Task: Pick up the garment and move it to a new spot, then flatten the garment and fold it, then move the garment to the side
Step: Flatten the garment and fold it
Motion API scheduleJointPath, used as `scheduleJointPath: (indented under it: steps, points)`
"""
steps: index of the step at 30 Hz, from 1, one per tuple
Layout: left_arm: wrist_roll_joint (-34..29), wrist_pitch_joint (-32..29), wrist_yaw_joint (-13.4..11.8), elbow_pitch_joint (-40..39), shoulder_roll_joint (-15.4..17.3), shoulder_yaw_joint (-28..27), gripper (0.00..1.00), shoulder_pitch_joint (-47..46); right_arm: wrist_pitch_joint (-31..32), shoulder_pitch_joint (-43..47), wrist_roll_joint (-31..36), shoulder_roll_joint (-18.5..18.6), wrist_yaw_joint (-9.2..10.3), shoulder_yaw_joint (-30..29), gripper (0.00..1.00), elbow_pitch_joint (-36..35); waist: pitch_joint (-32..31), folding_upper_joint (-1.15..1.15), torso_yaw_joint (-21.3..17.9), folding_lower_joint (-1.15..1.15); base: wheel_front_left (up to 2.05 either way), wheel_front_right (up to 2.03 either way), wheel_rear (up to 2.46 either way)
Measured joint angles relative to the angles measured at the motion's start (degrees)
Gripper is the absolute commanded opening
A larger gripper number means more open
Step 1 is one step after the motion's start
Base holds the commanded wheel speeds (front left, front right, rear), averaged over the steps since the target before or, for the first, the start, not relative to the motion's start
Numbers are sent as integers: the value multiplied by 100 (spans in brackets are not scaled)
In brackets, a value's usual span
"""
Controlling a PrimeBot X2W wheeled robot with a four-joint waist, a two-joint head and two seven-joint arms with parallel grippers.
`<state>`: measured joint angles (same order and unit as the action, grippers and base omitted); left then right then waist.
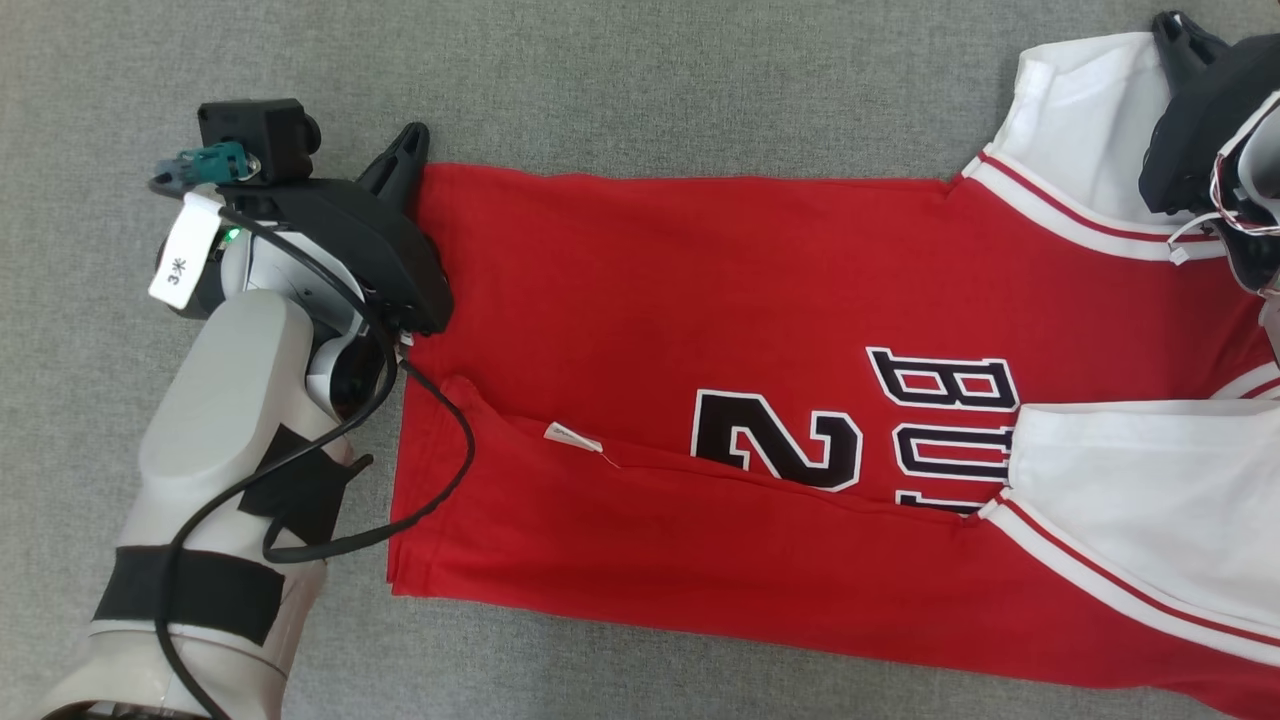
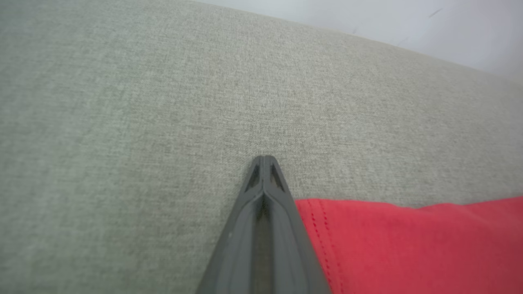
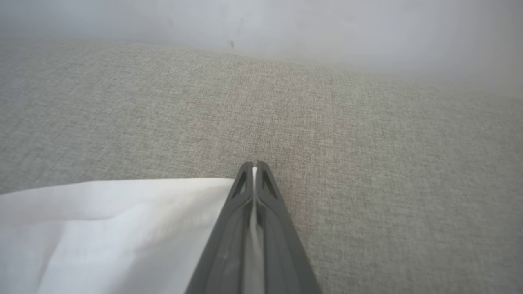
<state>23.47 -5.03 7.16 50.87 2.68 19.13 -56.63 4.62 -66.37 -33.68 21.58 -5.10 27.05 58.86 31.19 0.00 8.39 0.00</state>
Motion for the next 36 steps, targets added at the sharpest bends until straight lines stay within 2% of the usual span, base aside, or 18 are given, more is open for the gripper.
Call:
scheduleJointPath:
  steps: [29,34,35,36]
  points:
    - [-375,1276,0,343,40,331,0,6,-1060,8,-131,-255,-187,10,0,599,-427,0,-75,0,0,0,0]
    - [-376,1314,0,385,35,357,0,43,-1120,18,-170,-265,-197,12,0,667,-523,0,-102,0,0,0,0]
    - [-375,1318,0,396,35,354,0,71,-1120,21,-190,-267,-197,16,35,704,-533,1,-107,0,0,0,0]
    - [-375,1323,0,413,36,355,47,107,-1117,25,-204,-272,-198,15,100,740,-542,1,-113,0,0,0,0]
